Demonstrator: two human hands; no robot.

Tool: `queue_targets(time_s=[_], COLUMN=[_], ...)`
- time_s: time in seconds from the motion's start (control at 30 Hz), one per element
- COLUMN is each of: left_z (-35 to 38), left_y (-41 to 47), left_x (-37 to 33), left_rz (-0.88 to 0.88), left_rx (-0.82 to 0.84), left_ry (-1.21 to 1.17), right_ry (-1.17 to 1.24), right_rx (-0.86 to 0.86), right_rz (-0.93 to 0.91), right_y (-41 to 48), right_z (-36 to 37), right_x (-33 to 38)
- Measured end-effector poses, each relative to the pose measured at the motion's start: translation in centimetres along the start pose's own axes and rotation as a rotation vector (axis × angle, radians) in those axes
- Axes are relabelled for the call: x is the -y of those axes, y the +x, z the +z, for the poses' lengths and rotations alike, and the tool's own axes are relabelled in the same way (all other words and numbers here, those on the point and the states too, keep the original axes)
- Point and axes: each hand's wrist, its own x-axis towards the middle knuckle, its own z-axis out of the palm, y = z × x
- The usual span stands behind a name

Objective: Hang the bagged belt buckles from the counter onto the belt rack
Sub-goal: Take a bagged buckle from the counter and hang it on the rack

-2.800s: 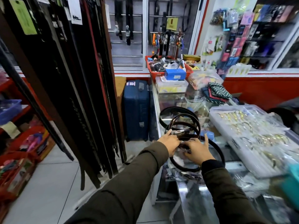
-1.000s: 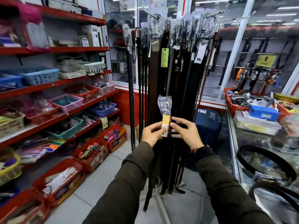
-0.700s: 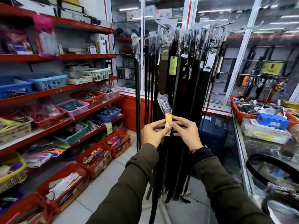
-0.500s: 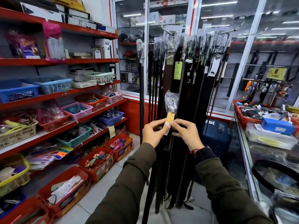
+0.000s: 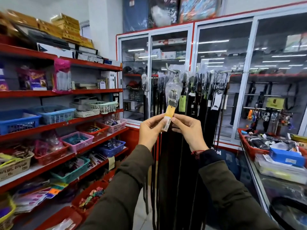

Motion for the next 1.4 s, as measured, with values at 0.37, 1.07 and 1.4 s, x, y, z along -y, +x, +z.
queue_targets(time_s=[0.37, 1.07, 1.4], left_z=[2.2, 3.2, 4.8], left_y=[6.4, 9.9, 2.1], left_x=[-6.7, -2.5, 2.7], left_rz=[0.048, 0.026, 0.543], left_rx=[-0.11, -0.158, -0.081], left_ry=[-0.172, 0.224, 0.927], right_ry=[-0.04, -0.362, -0.91], right_rx=[-0.05, -0.197, -0.338], right_rz=[-0.084, 0.014, -0.341], right_y=[7.2, 10.8, 1.4], right_z=[3.4, 2.9, -3.0], right_x=[6.1, 1.6, -2.0])
